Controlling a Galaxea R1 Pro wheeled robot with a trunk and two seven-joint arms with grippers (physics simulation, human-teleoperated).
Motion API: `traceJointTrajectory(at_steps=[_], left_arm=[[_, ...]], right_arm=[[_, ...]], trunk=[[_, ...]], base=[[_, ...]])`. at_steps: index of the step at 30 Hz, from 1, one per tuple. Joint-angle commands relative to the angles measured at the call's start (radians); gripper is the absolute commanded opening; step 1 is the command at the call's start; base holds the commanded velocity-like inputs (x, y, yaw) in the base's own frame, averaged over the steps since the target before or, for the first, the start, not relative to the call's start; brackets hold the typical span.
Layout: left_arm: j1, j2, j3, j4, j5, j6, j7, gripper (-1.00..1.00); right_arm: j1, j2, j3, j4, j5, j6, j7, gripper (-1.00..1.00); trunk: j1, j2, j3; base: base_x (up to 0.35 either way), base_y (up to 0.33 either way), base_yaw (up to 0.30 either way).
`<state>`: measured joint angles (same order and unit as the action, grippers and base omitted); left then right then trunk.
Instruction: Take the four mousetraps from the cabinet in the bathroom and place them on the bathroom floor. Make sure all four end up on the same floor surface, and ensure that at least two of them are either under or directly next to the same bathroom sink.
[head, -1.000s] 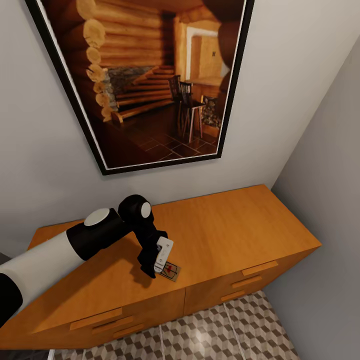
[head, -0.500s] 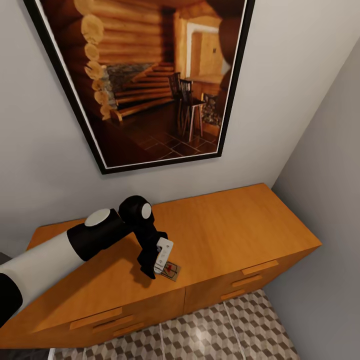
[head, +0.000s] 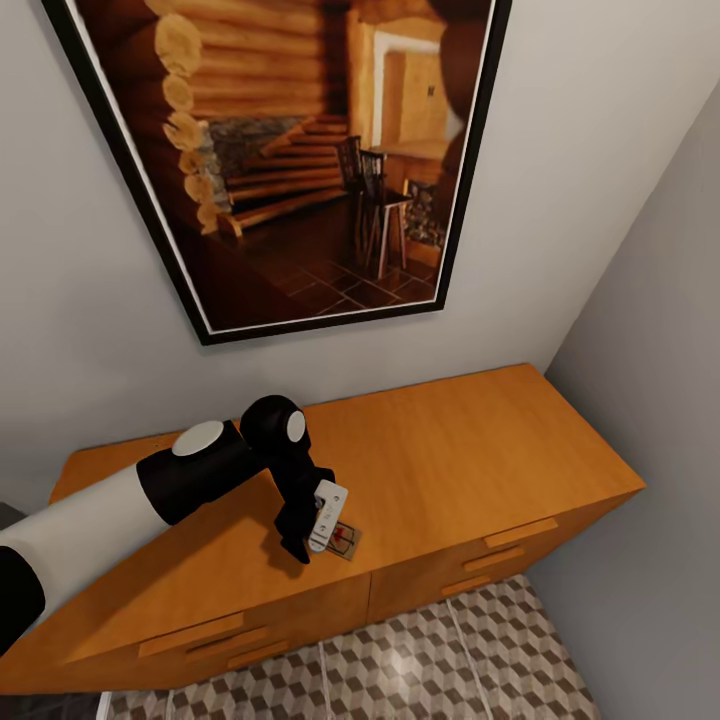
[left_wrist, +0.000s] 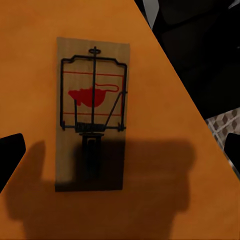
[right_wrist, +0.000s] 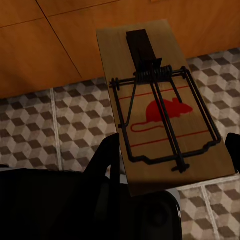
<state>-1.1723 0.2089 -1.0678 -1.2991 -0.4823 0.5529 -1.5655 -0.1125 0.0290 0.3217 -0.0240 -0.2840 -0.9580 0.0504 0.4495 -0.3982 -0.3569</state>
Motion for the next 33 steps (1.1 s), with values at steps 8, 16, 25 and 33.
traceJointTrajectory(at_steps=[8,16,25,33], left_arm=[[-0.001,0.001,-0.001,-0.002,-0.006,0.013,-0.005,1.0],[-0.001,0.001,0.0,-0.002,-0.007,0.013,-0.005,1.0],[-0.001,0.001,-0.001,-0.001,-0.007,0.013,-0.005,1.0],[-0.001,0.001,-0.002,0.0,-0.006,0.013,-0.005,1.0]], right_arm=[[-0.001,0.0,0.005,0.001,-0.012,-0.004,0.006,-1.0],[-0.001,0.0,0.005,0.001,-0.012,-0.003,0.006,-1.0],[-0.001,0.0,0.005,0.001,-0.012,-0.003,0.006,-1.0],[-0.001,0.0,0.005,0.001,-0.012,-0.002,0.006,-1.0]], trunk=[[0.001,-0.002,-0.003],[0.001,-0.002,-0.003],[0.001,-0.002,-0.005],[0.001,-0.002,-0.015]], base=[[0.0,0.0,0.0],[0.0,0.0,0.0],[0.0,0.0,0.0],[0.0,0.0,0.0]])
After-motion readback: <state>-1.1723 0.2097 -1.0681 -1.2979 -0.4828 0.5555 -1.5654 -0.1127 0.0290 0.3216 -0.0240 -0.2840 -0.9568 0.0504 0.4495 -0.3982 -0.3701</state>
